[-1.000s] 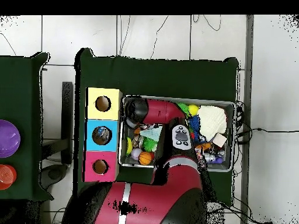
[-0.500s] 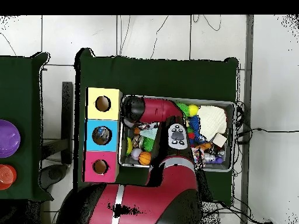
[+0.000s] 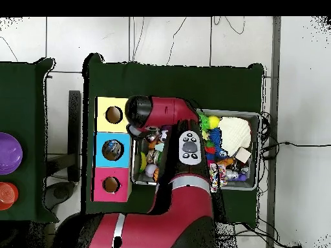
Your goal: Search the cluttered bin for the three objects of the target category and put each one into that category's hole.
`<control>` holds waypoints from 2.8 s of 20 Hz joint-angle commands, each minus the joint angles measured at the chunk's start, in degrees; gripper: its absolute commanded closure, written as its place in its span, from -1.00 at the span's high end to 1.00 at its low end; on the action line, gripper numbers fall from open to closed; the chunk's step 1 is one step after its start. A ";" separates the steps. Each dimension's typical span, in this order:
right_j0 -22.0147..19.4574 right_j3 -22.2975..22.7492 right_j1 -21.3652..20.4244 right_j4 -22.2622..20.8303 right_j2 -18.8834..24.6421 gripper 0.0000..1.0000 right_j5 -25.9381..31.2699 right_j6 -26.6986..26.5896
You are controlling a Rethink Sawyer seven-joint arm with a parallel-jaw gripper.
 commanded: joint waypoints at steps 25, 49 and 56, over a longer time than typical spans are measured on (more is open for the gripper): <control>-2.74 1.57 -4.24 -4.02 1.21 1.00 -9.70 -2.77; -7.86 10.19 -2.79 -0.03 4.23 1.00 -13.34 -1.47; -4.73 7.32 -2.82 1.41 4.89 1.00 -11.41 1.19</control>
